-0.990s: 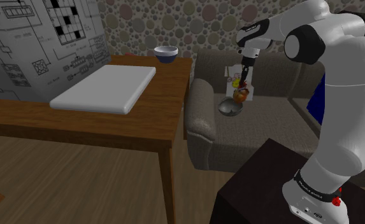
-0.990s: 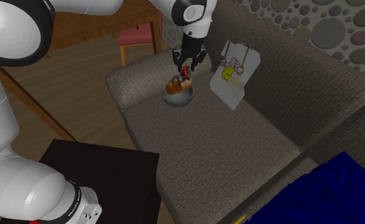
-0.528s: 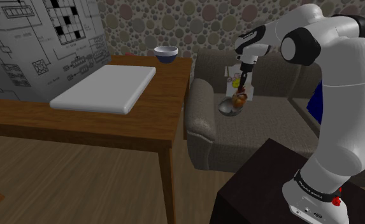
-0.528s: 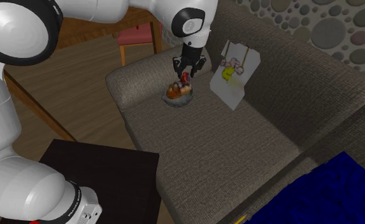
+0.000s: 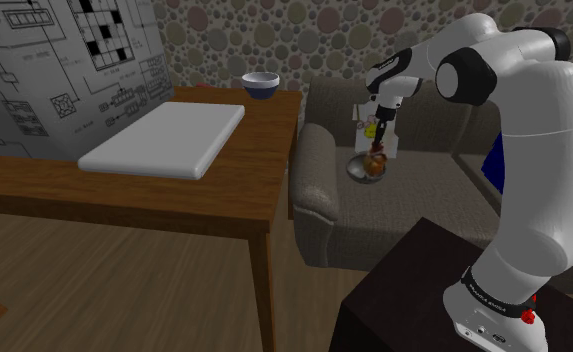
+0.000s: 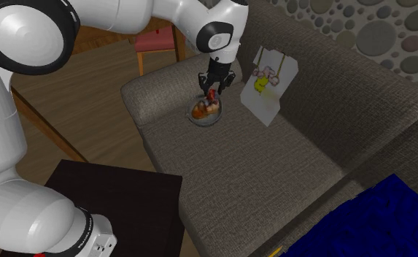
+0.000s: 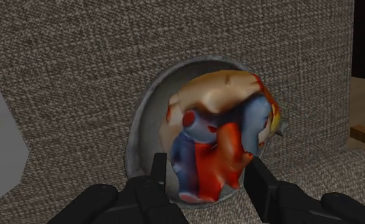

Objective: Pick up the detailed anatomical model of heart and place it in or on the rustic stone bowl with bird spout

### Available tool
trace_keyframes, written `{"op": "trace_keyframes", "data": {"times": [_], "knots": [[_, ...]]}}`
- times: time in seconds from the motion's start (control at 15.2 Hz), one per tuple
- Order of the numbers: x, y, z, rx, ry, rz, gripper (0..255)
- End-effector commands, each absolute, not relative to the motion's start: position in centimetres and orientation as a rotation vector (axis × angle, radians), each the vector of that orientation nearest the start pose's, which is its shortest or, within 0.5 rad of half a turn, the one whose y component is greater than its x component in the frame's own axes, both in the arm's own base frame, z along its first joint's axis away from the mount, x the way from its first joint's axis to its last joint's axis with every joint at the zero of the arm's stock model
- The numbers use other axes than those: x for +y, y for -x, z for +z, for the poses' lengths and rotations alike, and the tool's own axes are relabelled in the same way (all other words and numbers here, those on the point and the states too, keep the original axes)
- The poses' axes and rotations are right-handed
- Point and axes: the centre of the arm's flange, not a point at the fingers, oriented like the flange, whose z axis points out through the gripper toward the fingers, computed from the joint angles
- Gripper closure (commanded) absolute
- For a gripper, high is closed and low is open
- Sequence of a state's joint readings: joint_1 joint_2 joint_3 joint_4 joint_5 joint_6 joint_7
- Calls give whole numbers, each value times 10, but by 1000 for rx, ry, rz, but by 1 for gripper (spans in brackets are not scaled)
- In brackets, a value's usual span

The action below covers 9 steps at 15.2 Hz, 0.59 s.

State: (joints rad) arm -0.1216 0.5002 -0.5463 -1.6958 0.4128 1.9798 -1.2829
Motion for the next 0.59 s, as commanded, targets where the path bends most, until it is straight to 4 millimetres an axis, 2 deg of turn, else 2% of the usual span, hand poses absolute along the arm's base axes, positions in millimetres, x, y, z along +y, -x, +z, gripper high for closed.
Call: {"op": "trace_keyframes", "data": {"times": [0.0, 0.26, 0.33, 0.53], "knots": [[-353, -547, 328, -680, 2895, -32, 255], [-353, -547, 328, -680, 2895, -32, 255], [-353, -547, 328, -680, 2895, -32, 0], [-353, -547, 328, -680, 2895, -32, 0]]}}
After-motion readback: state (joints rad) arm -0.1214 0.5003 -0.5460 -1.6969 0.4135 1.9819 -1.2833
